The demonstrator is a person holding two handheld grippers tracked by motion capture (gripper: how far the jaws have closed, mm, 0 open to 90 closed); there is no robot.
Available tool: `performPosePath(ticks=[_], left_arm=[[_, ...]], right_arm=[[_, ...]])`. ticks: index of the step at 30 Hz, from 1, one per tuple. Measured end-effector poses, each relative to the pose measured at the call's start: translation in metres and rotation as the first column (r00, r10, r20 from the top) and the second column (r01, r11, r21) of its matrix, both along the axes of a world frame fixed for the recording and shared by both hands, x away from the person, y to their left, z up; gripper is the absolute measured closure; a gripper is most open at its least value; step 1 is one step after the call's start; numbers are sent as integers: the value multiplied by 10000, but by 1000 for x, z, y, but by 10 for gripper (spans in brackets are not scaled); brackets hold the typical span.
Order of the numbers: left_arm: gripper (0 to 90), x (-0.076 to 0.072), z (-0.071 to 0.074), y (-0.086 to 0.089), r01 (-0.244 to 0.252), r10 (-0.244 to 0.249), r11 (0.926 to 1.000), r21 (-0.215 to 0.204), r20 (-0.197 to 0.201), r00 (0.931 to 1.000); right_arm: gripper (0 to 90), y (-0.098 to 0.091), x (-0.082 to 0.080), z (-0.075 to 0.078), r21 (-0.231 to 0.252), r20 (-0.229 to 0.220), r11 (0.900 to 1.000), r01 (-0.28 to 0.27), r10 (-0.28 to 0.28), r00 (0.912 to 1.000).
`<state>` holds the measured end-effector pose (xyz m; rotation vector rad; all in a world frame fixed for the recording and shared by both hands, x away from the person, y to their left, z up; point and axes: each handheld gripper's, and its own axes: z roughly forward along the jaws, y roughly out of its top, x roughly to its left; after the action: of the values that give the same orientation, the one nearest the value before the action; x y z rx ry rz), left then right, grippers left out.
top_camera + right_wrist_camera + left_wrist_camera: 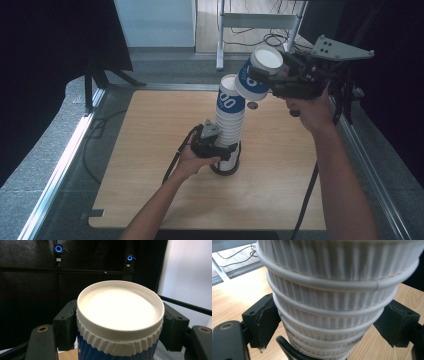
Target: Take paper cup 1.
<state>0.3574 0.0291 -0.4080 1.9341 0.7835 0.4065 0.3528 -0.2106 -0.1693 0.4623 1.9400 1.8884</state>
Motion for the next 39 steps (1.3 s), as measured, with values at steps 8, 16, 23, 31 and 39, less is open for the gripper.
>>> performPosePath(ticks=[8,16,23,31,39], left_arm=[[130,0,0,1,-2,2,10000,-7,-5,10000],[130,0,0,0,-25,25,10000,-5,-56,10000],[130,0,1,-1,-28,28,10000,58,1,10000],[122,-1,2,0,-98,98,9999,-26,-93,9999],[34,-5,2,10,-359,358,9990,-250,-49,9993]], right_arm=[[283,-29,-8,-5,125,-40,9996,244,-243,9997],[283,-52,-17,-19,125,-33,9993,340,-340,9994],[282,-69,-25,-43,114,-163,9990,439,-437,9989],[282,-74,-30,-71,45,-214,9989,460,-459,9987],[281,-72,-34,-101,-78,-386,9991,414,-416,9984]])
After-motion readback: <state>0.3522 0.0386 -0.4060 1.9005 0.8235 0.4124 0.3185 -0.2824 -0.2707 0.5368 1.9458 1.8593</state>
